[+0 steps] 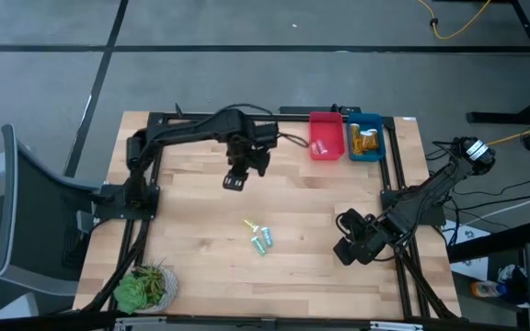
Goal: Pick and place medicine bottles into bin by pill shape (circle, oval)
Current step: Put the yellow tablet bottle into the red bin
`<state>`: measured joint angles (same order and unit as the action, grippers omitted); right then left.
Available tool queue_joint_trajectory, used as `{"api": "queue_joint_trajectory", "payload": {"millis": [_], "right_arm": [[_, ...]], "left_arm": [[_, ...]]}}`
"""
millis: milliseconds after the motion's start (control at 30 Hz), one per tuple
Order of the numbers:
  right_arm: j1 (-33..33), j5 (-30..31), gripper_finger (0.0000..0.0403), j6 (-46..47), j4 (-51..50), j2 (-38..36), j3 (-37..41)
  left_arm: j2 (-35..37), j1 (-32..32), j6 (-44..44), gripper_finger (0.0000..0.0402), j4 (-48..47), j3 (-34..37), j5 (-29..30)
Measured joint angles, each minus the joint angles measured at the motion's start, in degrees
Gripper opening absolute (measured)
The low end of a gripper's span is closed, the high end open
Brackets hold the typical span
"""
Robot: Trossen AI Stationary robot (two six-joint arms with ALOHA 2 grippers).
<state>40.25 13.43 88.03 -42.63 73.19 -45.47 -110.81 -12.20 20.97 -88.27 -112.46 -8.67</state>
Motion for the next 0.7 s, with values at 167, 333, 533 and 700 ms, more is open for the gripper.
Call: {"api": "queue_joint_trajectory", "payload": {"millis": [167,333,533,700], "right_arm": [[0.02,0.04,0.0239,0.00,0.03,0.02,0.00],[0.01,0.48,0.0239,0.02,0.02,0.01,0.00],[0.02,0.50,0.0239,0.02,0.08,0.01,0.00],[0.00,0.50,0.0239,0.02,0.07,0.02,0.00]], "left_arm": [[4.86,1.33,-2.37,0.0155,5.95,11.82,0.00],[9.47,3.44,-4.64,0.0155,12.85,24.48,-0.04],[12.96,6.99,-13.68,0.0155,23.30,38.33,-0.03],[12.65,12.15,-26.25,0.0152,29.50,46.22,2.64]]}}
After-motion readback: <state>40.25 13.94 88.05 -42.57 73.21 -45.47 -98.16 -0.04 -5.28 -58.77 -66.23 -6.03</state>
